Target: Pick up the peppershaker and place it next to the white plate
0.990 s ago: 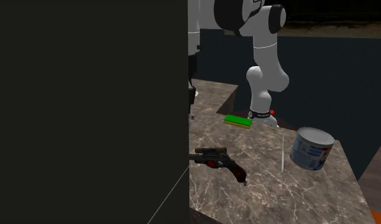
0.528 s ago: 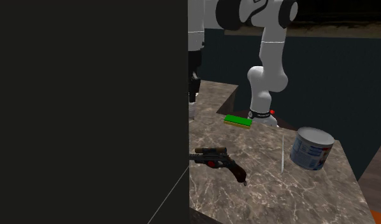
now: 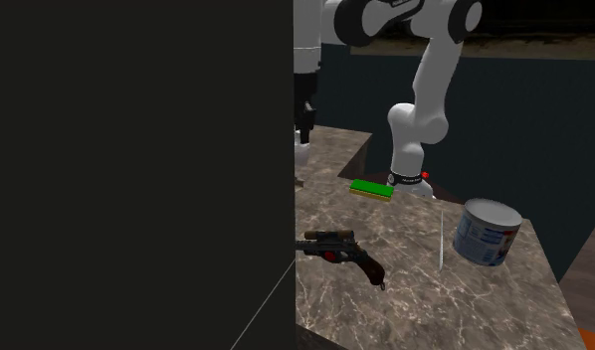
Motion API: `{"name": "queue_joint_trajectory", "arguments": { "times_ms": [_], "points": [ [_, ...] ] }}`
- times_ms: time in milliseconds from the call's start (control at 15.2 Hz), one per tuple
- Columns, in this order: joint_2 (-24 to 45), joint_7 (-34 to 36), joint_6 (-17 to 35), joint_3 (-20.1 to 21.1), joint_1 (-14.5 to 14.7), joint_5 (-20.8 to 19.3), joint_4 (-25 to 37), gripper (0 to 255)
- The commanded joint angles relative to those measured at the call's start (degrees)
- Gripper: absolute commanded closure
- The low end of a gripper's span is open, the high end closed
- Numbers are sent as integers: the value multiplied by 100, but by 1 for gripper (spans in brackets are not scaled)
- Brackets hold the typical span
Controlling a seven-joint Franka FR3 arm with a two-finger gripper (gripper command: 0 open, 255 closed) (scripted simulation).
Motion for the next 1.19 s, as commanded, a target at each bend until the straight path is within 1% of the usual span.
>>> {"name": "queue_joint_trajectory", "arguments": {
  "times_ms": [0, 264, 528, 858, 1122],
  "points": [
    [-314, -288, 23, -172, -80, 45, -331, 255],
    [-841, -835, 11, -543, -239, 36, -850, 255],
    [-1288, -1374, -24, -932, -417, -60, -1267, 255],
    [-1726, -2044, -80, -1444, -669, -279, -1646, 255],
    [-1968, -2585, -120, -1872, -894, -510, -1835, 255]
  ]
}}
